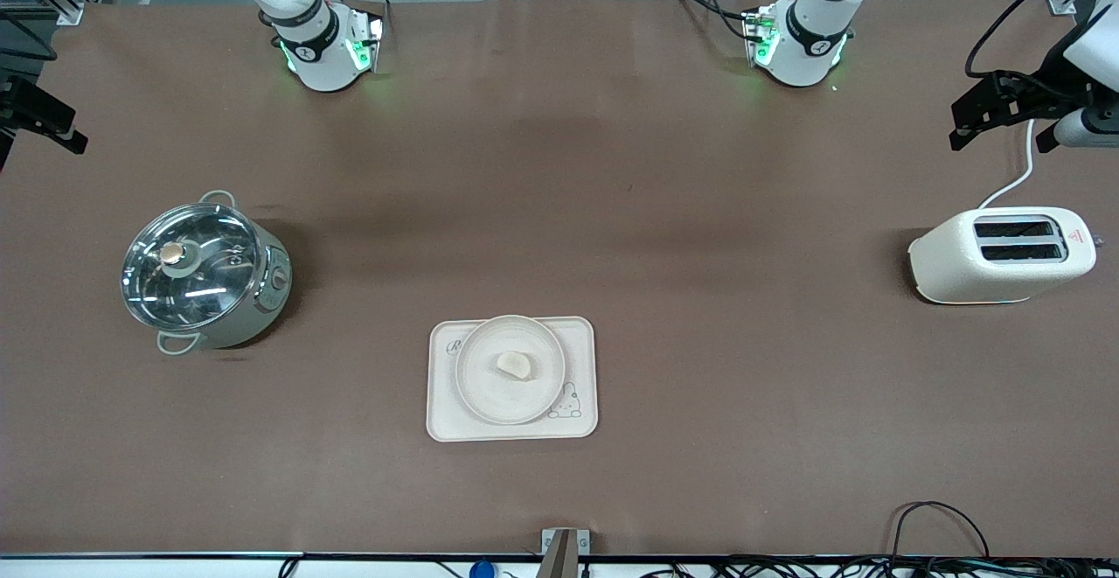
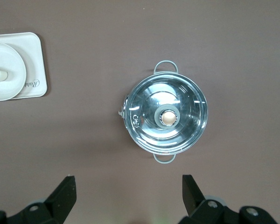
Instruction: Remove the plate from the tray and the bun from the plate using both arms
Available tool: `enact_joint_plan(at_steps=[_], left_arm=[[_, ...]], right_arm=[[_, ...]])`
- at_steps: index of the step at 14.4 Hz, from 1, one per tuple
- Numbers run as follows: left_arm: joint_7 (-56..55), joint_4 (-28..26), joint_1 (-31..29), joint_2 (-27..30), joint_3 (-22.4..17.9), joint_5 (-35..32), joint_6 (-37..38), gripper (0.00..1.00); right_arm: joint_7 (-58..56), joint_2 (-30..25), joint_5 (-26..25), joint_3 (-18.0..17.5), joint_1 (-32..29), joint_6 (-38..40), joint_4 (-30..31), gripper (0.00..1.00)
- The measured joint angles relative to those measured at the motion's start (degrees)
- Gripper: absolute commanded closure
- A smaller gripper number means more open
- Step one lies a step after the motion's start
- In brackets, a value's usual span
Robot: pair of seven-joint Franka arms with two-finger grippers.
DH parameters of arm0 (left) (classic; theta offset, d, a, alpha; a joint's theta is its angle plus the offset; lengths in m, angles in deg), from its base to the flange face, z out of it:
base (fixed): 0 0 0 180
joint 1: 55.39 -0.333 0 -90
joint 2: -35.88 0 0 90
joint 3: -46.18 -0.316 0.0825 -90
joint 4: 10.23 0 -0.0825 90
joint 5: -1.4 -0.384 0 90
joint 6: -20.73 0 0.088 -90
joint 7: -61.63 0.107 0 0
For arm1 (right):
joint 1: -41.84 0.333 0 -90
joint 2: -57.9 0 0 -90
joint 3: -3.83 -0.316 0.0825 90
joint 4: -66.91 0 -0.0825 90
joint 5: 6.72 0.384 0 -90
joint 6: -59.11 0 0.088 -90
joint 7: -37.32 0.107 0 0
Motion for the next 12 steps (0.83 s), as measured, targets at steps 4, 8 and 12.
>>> enact_joint_plan(at_steps=[4,8,12], left_arm=[[0.0,0.0,0.12,0.0,0.08,0.0,0.0,0.0],[0.0,0.07,0.16,-0.03,0.09,0.0,0.0,0.0],[-0.01,0.75,0.17,-0.69,0.1,0.0,0.0,0.0]], right_arm=[[0.0,0.0,0.0,0.0,0.0,0.34,0.0,0.0],[0.0,0.03,0.0,0.05,0.0,0.47,0.27,0.0],[0.0,0.34,1.26,0.01,0.01,0.56,2.15,0.0]])
